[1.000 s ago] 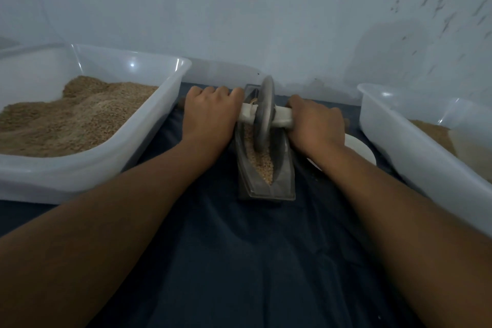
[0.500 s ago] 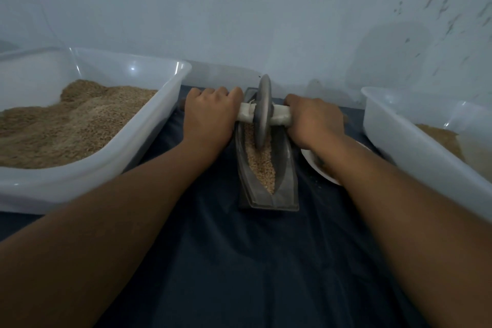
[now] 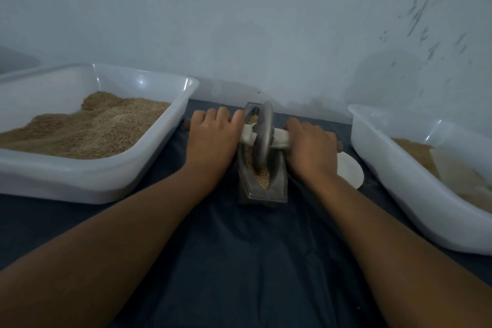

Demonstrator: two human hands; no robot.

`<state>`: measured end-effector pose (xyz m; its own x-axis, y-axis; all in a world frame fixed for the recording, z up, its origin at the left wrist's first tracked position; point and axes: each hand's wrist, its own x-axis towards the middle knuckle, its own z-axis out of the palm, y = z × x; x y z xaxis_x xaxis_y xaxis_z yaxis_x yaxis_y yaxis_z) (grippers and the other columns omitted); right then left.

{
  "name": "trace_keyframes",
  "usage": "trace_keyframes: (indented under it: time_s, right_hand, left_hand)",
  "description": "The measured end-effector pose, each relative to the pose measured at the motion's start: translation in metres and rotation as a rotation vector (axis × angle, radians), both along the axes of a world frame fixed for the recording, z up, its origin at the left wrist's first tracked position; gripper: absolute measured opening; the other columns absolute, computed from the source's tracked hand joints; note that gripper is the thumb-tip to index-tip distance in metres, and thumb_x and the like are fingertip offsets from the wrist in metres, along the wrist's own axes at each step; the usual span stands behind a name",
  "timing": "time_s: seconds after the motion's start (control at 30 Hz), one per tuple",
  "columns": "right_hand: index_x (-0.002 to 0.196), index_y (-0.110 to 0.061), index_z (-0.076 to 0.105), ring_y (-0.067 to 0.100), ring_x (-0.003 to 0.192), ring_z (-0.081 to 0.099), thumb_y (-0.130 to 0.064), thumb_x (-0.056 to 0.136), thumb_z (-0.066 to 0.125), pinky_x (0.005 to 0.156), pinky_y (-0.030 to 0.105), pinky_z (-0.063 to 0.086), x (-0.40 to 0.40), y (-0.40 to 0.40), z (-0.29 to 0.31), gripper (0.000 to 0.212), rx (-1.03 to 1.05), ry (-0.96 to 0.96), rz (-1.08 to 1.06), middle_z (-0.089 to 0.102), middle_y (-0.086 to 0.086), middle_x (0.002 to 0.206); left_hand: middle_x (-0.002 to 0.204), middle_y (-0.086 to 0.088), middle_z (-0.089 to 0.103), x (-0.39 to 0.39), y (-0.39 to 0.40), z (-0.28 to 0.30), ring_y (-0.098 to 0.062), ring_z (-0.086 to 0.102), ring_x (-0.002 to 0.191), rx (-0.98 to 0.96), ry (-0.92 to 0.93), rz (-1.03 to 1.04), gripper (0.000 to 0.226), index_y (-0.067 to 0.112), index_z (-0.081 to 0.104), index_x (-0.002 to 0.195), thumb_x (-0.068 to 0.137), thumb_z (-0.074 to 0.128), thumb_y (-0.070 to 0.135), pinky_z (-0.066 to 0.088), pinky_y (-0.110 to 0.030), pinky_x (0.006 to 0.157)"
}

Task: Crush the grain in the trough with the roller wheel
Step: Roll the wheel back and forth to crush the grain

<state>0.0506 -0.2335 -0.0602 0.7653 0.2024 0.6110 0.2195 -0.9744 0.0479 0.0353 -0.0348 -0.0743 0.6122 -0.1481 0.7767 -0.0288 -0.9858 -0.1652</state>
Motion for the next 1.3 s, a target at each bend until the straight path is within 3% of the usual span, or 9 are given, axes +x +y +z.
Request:
trace_keyframes:
  time_s: [0.43,0.6,1.07,1.3]
  right_hand:
    - [0.101,-0.024,0.050,0.022,0.089,0.046,-0.021,0.093,0.058,0.077,0.036,0.022,-0.039,-0.004,-0.003,0.011,0.045,-0.021,0.019,0.052,-0.002,0.093]
    - [0.100,-0.023,0.050,0.024,0.090,0.047,-0.021,0.094,0.058,0.082,0.040,0.032,-0.038,-0.003,-0.004,0.010,0.055,-0.019,0.007,0.053,-0.001,0.094]
    - [0.095,-0.019,0.052,0.022,0.073,0.037,-0.015,0.092,0.056,0.072,0.037,0.022,0.007,0.000,-0.001,0.007,0.018,-0.013,-0.032,0.046,-0.004,0.080]
    - [0.101,-0.020,0.054,0.027,0.074,0.050,-0.020,0.096,0.056,0.071,0.038,0.025,0.029,0.001,0.001,0.005,-0.011,-0.003,-0.024,0.062,0.003,0.088]
  left_hand:
    - [0.087,-0.005,0.054,-0.027,-0.003,0.001,-0.027,0.052,0.079,-0.039,-0.014,-0.031,0.017,0.016,0.051,0.101,0.087,0.059,0.013,0.039,-0.040,0.077]
    - [0.081,-0.005,0.053,-0.026,-0.003,-0.002,-0.027,0.051,0.074,-0.037,-0.075,-0.018,0.011,0.016,0.051,0.094,0.086,0.054,0.010,0.039,-0.040,0.073]
    - [0.077,-0.002,0.058,0.009,-0.002,0.003,-0.025,0.056,0.070,-0.048,0.019,0.002,0.006,0.019,0.053,0.090,0.089,0.053,0.014,0.036,-0.038,0.070]
    - [0.078,-0.001,0.061,0.028,0.001,0.008,-0.025,0.058,0.069,-0.024,0.063,0.016,0.010,0.019,0.056,0.090,0.089,0.050,0.011,0.029,-0.036,0.069]
